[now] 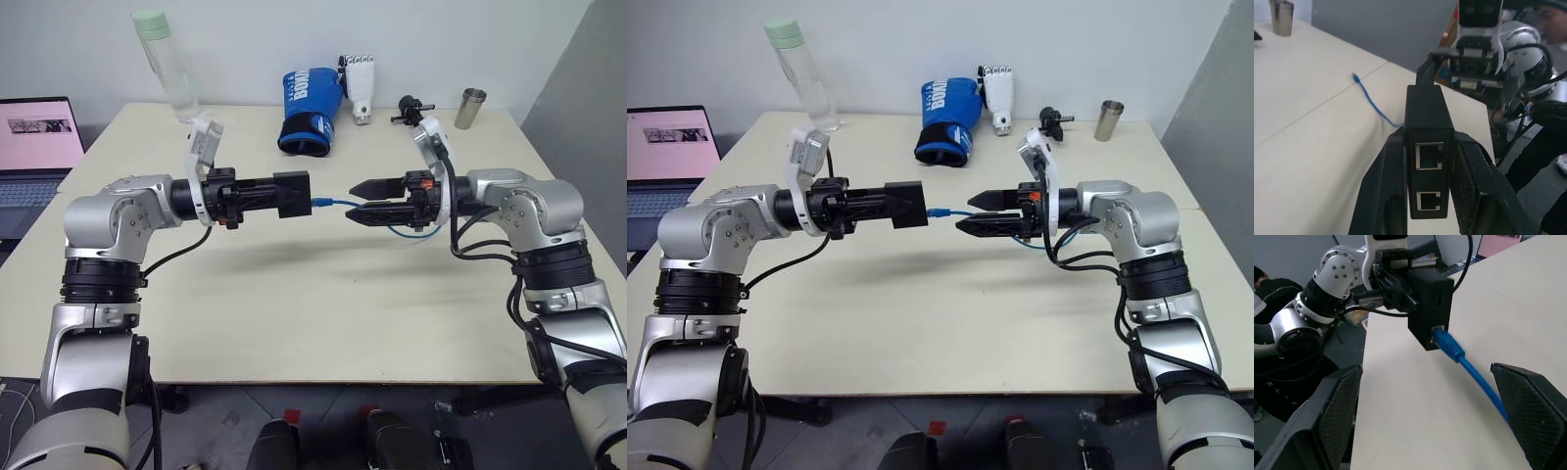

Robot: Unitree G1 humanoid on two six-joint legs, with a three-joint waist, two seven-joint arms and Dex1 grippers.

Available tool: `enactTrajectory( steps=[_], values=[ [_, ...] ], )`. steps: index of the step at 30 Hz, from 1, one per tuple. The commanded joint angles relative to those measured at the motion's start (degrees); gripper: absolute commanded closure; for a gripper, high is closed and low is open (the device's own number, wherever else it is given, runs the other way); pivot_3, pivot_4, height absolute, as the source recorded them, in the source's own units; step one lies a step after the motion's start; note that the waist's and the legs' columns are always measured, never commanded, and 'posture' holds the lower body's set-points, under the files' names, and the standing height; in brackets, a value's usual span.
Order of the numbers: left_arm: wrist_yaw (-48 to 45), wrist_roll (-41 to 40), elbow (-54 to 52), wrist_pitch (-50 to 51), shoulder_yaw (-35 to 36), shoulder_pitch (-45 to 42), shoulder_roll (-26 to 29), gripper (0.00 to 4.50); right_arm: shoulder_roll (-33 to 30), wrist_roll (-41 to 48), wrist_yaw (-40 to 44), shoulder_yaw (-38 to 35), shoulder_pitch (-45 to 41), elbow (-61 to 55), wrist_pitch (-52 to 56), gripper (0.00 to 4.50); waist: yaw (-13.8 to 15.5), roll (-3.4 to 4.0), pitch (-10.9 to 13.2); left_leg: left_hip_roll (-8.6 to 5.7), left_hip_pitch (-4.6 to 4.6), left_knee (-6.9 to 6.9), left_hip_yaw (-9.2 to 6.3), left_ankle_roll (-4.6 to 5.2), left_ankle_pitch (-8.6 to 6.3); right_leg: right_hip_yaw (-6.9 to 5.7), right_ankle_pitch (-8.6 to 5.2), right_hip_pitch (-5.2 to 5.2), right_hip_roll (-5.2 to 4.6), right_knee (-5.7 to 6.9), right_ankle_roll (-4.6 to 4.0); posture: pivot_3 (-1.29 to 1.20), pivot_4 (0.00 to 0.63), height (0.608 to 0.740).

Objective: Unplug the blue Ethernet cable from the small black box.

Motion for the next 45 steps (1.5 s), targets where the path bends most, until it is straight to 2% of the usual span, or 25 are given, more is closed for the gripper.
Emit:
enactTrajectory(
  steps=[1,23,24,26,41,43,45],
  values=[
    [-1.16,-2.65,-0.76,2.37,1.86,-1.68,0.14,3.7,1.35,0.51,1.24,0.03,-2.66,0.74,-0.8,0.04,-0.06,0.0,0.0,0.0,0.0,0.0,0.0,0.0,0.0,0.0,0.0,0.0,0.01,0.0,0.0,0.0,0.15,0.74],
    [-1.91,-3.35,-3.81,3.45,1.37,-0.43,0.4,3.7,7.34,-2.67,2.2,0.84,-5.97,7.65,-4.72,0.04,-0.13,0.03,0.02,0.02,-0.01,-0.01,0.0,0.0,0.0,0.0,0.0,-0.03,0.02,0.0,0.0,0.0,0.15,0.74],
    [-1.82,-3.42,-3.94,3.53,1.44,-0.42,0.37,3.7,7.33,-2.84,2.46,0.91,-5.99,7.92,-4.82,0.41,-0.13,0.04,0.02,0.02,0.0,-0.01,0.0,0.0,0.0,-0.01,0.0,-0.03,0.02,0.0,0.0,0.0,0.15,0.74],
    [-1.69,-3.51,-4.15,3.6,1.54,-0.34,0.35,3.7,7.23,-3.1,3.04,1.11,-5.81,8.18,-4.89,0.7,-0.13,0.04,0.03,0.02,-0.01,-0.01,0.0,0.0,0.0,0.0,0.0,-0.03,0.02,0.0,0.0,0.0,0.15,0.74],
    [-1.45,-3.59,-4.1,3.58,1.31,-0.64,0.02,3.7,6.4,-4.31,5.25,1.52,-5.82,9.58,-5.81,4.09,-0.28,0.05,0.03,0.02,-0.01,-0.01,0.0,0.0,0.0,0.0,-0.01,-0.03,0.02,0.0,0.0,0.0,0.15,0.74],
    [-1.44,-3.57,-4.21,3.54,1.26,-0.45,0.05,3.7,6.15,-4.4,5.69,1.42,-5.9,9.93,-5.73,4.42,-0.31,0.05,0.03,0.02,-0.01,0.0,0.0,0.0,0.0,0.0,-0.01,-0.03,0.02,0.0,0.0,0.0,0.15,0.74],
    [-1.51,-3.45,-4.34,3.36,1.12,-0.25,0.08,3.7,5.98,-4.45,6.19,1.4,-6.09,10.26,-5.49,4.46,-0.35,0.05,0.03,0.02,-0.01,-0.01,0.0,0.0,0.0,0.0,-0.01,-0.03,0.02,0.0,0.0,0.0,0.15,0.74]
  ],
)
